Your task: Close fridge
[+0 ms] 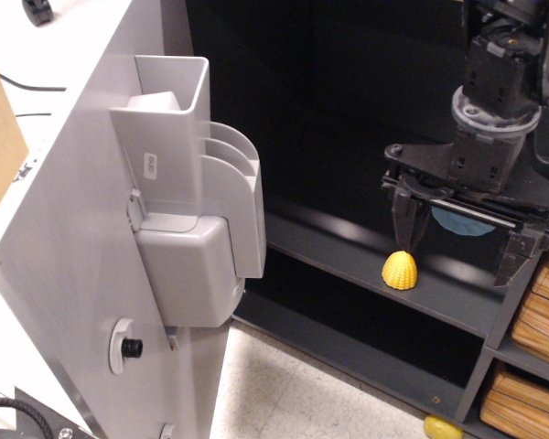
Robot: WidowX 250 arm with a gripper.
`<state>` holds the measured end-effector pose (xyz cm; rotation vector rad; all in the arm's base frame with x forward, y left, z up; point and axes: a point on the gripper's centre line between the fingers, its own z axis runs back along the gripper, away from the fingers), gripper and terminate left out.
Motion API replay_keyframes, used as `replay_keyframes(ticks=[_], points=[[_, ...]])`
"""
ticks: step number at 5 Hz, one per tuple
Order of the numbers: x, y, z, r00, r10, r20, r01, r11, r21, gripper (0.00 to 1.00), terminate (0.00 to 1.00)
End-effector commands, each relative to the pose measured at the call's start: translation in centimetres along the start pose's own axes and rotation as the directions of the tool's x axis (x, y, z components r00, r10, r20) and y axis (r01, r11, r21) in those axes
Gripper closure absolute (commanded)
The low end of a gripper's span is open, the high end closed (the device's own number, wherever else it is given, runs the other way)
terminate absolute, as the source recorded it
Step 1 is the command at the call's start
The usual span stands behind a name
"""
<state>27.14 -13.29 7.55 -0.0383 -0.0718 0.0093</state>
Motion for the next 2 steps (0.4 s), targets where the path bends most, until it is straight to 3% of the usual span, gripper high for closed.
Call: replay_keyframes(ticks=[1,2], points=[[0.0,0.0,0.0,1.0,0.0,0.0,0.0,1.0,0.0,0.0,0.0],[-0.3,0.9,3.0,0.992,0.109,0.061,-0.107,0.994,-0.031,0.0,0.0]])
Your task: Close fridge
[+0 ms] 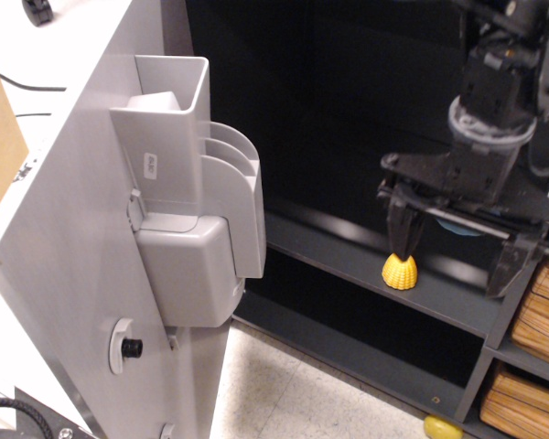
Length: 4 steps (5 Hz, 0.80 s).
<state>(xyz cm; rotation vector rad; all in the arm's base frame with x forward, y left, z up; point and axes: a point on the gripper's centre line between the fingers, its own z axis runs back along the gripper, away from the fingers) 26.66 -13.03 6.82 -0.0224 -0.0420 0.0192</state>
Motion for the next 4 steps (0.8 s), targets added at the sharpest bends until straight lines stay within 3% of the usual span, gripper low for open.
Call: replay_keyframes(ticks=[1,3,4], points=[[-1.0,2.2,6.1,0.97,0.187,0.157,-0.18,0.982,-0.057,0.0,0.0],[-2.5,6.9,11.2,0.964,0.224,0.14,-0.22,0.974,-0.048,0.0,0.0],[-4.0,9.5,12.0,0.968,0.221,0.121,-0.219,0.975,-0.026,0.0,0.0]])
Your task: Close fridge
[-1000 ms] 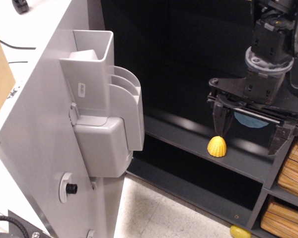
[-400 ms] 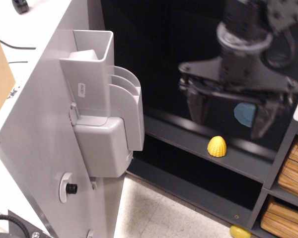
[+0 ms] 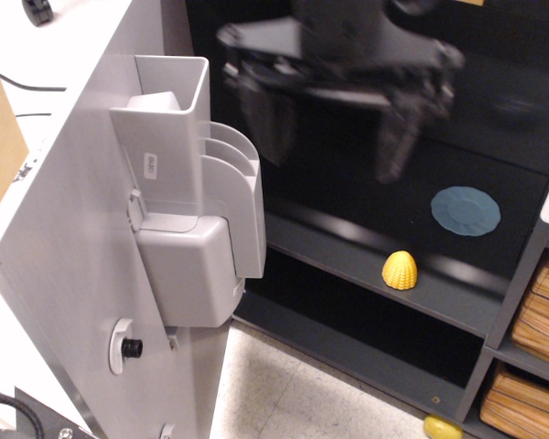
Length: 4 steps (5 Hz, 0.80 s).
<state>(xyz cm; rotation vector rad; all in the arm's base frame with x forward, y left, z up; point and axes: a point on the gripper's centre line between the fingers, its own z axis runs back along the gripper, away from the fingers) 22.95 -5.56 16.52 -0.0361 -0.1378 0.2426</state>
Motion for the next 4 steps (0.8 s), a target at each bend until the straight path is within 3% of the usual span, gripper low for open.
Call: replay_keyframes(ticks=[1,2,4], points=[[-1.7,4.4,3.0,0.999,-0.022,0.026,0.022,1.0,-0.02,0.0,0.0],[-2.7,7.1,3.2,0.999,-0.037,0.014,0.038,0.999,-0.023,0.0,0.0],[-2.5,10.1,4.4,0.999,-0.042,0.026,0.043,0.999,-0.016,0.0,0.0]])
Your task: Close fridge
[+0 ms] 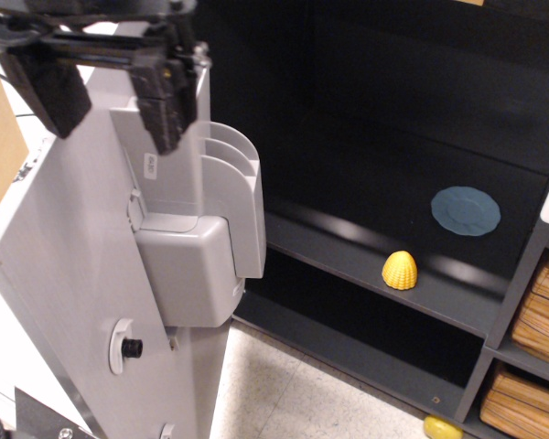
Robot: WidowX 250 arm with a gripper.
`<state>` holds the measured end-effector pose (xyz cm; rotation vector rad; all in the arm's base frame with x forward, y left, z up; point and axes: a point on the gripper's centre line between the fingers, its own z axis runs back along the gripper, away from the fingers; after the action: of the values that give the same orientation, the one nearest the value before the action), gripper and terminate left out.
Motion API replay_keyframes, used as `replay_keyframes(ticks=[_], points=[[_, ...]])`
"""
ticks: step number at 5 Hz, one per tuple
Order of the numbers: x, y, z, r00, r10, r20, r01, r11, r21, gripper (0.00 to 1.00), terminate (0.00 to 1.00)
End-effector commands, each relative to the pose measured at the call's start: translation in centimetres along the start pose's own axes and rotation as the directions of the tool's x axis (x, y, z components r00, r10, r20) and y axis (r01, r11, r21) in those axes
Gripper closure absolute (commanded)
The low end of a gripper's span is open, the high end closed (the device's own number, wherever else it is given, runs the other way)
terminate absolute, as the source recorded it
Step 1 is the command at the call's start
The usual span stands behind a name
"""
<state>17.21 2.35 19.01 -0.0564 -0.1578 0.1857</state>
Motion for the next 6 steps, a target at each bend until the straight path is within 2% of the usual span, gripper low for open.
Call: replay_keyframes(ticks=[1,2,3,4,5,6], points=[[0.7,2.1,0.7,1.0,0.015,-0.015,-0.015,0.999,0.039,0.0,0.0],[0.5,2.7,-0.1,0.999,0.027,-0.027,-0.025,0.996,0.086,0.0,0.0],[0.1,2.6,-1.4,0.997,0.052,-0.048,-0.047,0.995,0.092,0.0,0.0],[0.0,0.6,-3.0,0.998,0.058,-0.016,-0.058,0.997,0.049,0.0,0.0],[0.7,-1.9,-2.7,0.995,0.099,0.01,-0.099,0.995,-0.016,0.0,0.0],[1.9,-5.0,-3.0,0.99,0.136,0.02,-0.135,0.99,-0.029,0.0,0.0]])
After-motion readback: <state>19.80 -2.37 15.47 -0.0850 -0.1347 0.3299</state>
